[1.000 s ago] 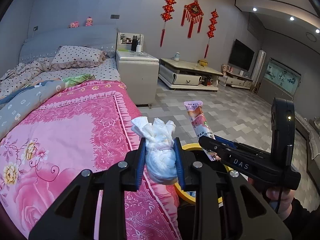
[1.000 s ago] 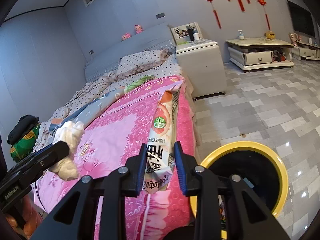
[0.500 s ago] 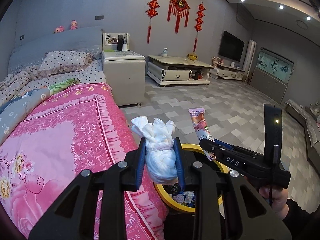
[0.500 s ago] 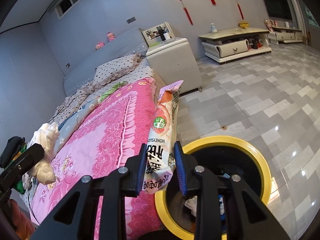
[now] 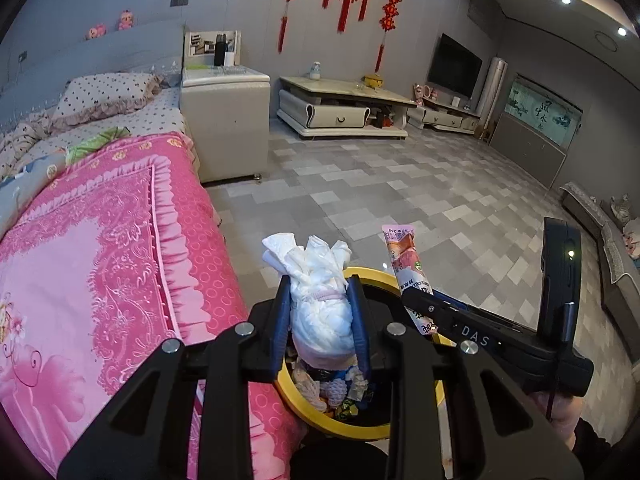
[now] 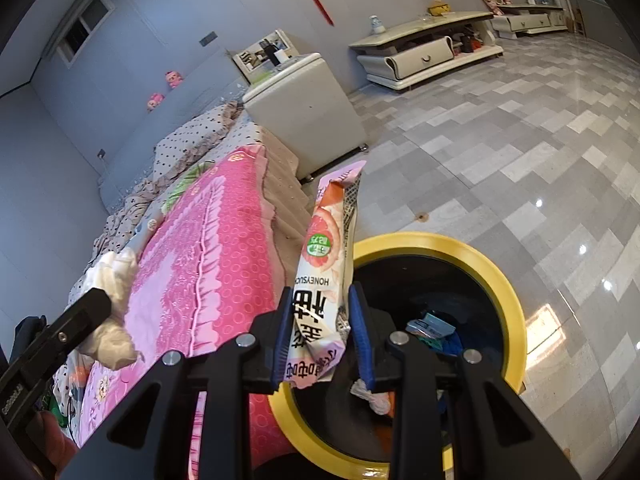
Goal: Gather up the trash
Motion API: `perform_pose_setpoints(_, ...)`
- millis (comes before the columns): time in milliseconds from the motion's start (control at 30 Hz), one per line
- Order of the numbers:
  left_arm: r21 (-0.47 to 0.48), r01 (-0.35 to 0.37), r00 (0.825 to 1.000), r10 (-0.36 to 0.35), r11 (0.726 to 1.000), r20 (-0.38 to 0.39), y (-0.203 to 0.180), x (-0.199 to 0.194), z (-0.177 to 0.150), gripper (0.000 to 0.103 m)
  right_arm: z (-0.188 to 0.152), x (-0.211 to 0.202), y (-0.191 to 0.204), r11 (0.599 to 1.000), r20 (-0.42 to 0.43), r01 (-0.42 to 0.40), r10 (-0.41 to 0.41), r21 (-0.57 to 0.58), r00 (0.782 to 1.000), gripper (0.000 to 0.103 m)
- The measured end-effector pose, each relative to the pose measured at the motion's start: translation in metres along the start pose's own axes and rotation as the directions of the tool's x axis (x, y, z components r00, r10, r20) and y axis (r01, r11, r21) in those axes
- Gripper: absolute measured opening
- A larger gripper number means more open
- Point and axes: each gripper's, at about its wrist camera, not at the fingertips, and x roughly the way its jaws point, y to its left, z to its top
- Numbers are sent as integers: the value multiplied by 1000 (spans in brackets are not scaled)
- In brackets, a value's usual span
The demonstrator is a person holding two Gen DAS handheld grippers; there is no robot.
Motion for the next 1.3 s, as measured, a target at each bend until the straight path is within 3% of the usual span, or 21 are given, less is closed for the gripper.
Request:
perform_pose_setpoints(300,-67,47,993,-53,997,-102,11,56,-19,30,-4,7,-16,998,-24,26,-25,60,999,27)
perform_pose_setpoints(400,-76,54,993,-61,996,-101,13,56,-22,39,-4,5,-20,996,-22,43,-41,72,999,29)
perform_pose_setpoints(433,-77,57,994,-64,995,-91,14,54,-21,49,-4,4,-21,996,-21,46,-44,75,999,37)
perform_pose_setpoints(500,-81,57,995,-63,995,-71,16,47,-20,52,-3,0,-22,995,-9,61,-60,85,998,41)
perform_pose_setpoints(733,-103,18,1000,-19,994,-3,38,1,-20,57,-2,-15,-1,997,26,62,-63,41,998,41)
perform_pose_setpoints(933,-143,-79,995,87,987,52,83,-56,-35,57,-11,-15,66,994,-7,-29,29,-103,1000,41)
perform_pose_setpoints(1100,-196,-150,980,171,969,97,123,-109,-52,58,-28,-17,135,961,-49,-122,113,-250,992,41)
perform_pose_setpoints(1300,-228,-220,951,261,949,167,148,-176,-73,73,-49,-29,198,916,-41,-169,165,-364,985,47)
